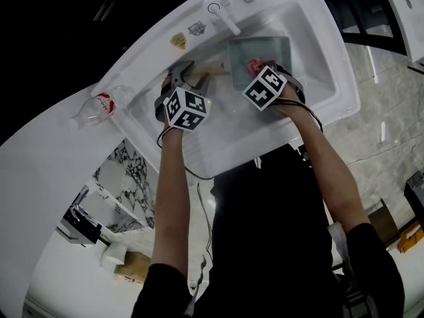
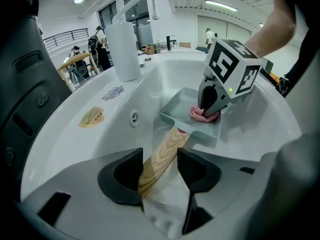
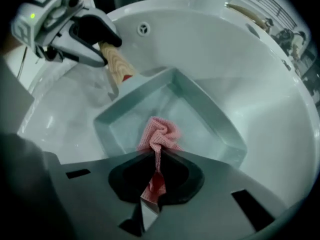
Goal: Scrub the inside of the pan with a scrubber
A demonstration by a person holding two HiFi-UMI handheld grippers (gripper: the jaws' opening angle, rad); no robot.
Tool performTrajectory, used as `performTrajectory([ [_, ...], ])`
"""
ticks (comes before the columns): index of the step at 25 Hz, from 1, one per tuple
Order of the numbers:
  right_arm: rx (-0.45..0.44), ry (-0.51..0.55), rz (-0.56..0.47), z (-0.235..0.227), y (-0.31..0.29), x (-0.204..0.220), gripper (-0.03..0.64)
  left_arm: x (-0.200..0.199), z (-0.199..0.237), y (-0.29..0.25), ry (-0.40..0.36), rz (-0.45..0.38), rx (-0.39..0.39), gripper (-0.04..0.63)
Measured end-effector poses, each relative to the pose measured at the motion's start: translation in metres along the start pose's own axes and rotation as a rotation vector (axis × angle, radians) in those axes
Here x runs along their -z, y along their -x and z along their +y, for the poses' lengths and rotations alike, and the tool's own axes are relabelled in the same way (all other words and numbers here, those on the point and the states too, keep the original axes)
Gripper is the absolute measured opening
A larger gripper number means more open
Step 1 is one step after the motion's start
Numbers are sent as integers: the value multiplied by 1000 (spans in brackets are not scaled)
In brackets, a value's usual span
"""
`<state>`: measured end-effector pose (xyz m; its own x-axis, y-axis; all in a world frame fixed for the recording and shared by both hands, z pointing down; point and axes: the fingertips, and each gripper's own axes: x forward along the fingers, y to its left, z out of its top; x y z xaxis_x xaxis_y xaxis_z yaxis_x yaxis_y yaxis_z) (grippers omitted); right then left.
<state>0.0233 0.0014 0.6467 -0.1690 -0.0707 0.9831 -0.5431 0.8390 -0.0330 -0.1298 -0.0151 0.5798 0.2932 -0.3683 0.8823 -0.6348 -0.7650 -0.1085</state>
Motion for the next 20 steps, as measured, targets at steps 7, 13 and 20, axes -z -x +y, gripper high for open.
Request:
performTrajectory([
  [7,-129,-177,-186,29,1,-46,42,0,0,-1,3,5,0,219],
  [13,-283,-64,-167,56,2,-49,42,1,0,0,4,8,3,221],
  [20,-334,37,-33,52,0,-33,41,1,0,-1,4,10,7,221],
])
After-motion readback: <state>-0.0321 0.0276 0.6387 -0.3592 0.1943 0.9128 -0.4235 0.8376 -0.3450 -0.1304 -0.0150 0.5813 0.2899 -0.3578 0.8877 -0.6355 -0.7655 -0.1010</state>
